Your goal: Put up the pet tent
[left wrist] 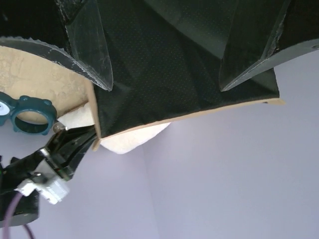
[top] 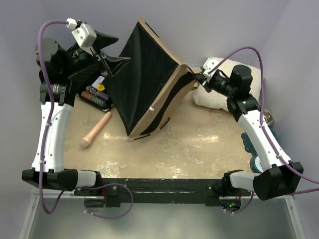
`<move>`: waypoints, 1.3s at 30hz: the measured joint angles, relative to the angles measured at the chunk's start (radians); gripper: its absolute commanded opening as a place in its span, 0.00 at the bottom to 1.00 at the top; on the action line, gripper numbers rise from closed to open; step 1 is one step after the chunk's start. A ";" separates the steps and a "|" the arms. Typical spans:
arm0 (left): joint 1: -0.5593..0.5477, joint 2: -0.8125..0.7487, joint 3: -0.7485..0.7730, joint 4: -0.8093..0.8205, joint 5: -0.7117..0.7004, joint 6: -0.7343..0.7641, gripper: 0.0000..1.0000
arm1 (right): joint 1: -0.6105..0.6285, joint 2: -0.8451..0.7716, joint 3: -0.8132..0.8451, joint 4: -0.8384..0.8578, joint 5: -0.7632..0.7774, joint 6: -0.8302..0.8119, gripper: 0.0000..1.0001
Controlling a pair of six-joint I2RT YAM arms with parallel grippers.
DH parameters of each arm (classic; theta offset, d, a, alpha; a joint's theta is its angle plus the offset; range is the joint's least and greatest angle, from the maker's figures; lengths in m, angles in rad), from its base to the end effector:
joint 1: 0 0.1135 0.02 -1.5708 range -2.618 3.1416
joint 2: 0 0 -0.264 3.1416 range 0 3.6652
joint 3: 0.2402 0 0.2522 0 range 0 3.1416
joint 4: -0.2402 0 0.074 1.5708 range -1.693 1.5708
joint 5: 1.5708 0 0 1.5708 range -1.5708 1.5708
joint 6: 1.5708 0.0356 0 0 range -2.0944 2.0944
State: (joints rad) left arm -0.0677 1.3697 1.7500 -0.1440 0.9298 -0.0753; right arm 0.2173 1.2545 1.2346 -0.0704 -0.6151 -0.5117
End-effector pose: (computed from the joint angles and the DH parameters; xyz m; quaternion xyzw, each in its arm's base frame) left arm 0.2626 -0.0464 0.5411 0.3501 0.5545 -0.3269 0.6805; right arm 0.2755 0.0819 0.4102 -0.4416 0.5846 0.1268 0.6687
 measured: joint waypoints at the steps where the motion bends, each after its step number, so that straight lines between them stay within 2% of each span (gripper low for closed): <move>1: -0.002 -0.025 -0.014 0.006 0.006 0.007 0.90 | 0.000 0.000 0.000 0.000 -0.001 0.005 0.00; 4: -0.012 -0.066 -0.044 -0.004 0.010 0.053 0.85 | 0.000 0.000 0.000 0.001 -0.011 0.048 0.00; 7: -0.039 -0.084 -0.097 -0.061 -0.005 0.137 0.84 | 0.000 -0.001 0.000 0.008 -0.032 0.117 0.00; 10: -0.151 -0.086 -0.154 -0.154 -0.085 0.267 0.84 | 0.000 -0.005 0.007 0.034 -0.035 0.215 0.00; 15: -0.432 -0.085 -0.282 -0.265 -0.278 0.469 0.84 | 0.000 -0.005 0.076 0.047 -0.056 0.362 0.00; 21: -0.506 -0.085 -0.345 -0.247 -0.463 0.622 0.86 | 0.000 -0.017 0.106 0.072 -0.081 0.504 0.00; 24: -0.517 -0.122 -0.399 -0.199 -0.447 0.701 0.87 | 0.001 -0.019 0.106 0.112 -0.084 0.615 0.00; 27: -0.524 -0.174 -0.441 -0.196 -0.370 0.820 0.84 | 0.001 -0.018 0.106 0.163 -0.084 0.731 0.00; 31: -0.594 -0.225 -0.472 -0.315 -0.301 1.067 0.80 | 0.001 -0.017 0.106 0.249 -0.077 0.892 0.00; 34: -0.651 -0.265 -0.604 -0.381 -0.311 1.222 0.84 | 0.001 -0.012 0.108 0.297 -0.074 0.973 0.00; 39: -0.666 -0.393 -1.020 -0.274 -0.417 1.431 0.87 | 0.002 0.003 0.113 0.340 -0.064 1.054 0.00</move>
State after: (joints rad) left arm -0.7338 0.9768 0.7303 -0.4179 0.5125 1.3556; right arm 0.2188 1.2575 1.3476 0.2699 -0.6796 0.5423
